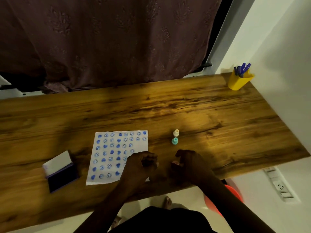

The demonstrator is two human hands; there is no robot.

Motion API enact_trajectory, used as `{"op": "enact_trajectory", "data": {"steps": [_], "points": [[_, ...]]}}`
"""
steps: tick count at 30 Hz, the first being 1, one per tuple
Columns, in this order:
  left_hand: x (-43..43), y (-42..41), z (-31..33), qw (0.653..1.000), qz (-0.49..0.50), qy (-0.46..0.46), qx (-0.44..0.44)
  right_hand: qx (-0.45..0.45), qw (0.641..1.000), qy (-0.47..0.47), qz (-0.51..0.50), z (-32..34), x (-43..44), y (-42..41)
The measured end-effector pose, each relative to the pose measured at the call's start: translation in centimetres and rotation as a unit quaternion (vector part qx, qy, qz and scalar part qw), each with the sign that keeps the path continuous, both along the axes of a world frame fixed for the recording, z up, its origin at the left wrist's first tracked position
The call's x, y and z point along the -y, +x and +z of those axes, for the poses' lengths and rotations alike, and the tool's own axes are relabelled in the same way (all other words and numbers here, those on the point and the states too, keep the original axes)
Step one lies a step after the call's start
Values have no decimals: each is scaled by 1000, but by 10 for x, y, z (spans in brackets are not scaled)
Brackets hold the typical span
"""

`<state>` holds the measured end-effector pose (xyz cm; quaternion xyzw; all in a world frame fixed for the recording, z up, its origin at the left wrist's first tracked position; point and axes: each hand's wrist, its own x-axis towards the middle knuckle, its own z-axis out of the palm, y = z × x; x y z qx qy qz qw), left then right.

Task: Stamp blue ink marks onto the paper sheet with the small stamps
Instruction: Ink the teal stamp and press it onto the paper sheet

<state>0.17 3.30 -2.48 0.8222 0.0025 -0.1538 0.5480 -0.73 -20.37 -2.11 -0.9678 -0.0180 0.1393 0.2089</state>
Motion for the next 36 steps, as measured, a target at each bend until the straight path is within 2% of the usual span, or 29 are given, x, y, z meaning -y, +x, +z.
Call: {"op": "enact_trajectory", "data": {"steps": [5,10,16,19,22,26,29,32,36], "points": [[2,2,2,1000,2,-4,-2,139,989,15,-46,10,6,33],[5,2,6,1000,13,-14,5,95,993,-57,26,15,3,67],[-1,0,9,999,29,-8,20,77,994,-56,54,9,0,72],[-6,-1,13,998,41,3,40,84,996,33,8,18,-5,71],[-11,2,18,997,53,-6,63,47,988,128,-75,37,-20,68],[-17,3,30,996,53,-38,63,-62,953,269,-125,59,-53,56],[-27,2,35,992,79,-71,74,-96,922,348,-139,66,-76,48],[-42,-2,38,986,118,-70,96,-130,901,389,-139,70,-96,45],[-67,-11,37,980,146,-89,99,-159,901,391,-106,70,-123,43]]}}
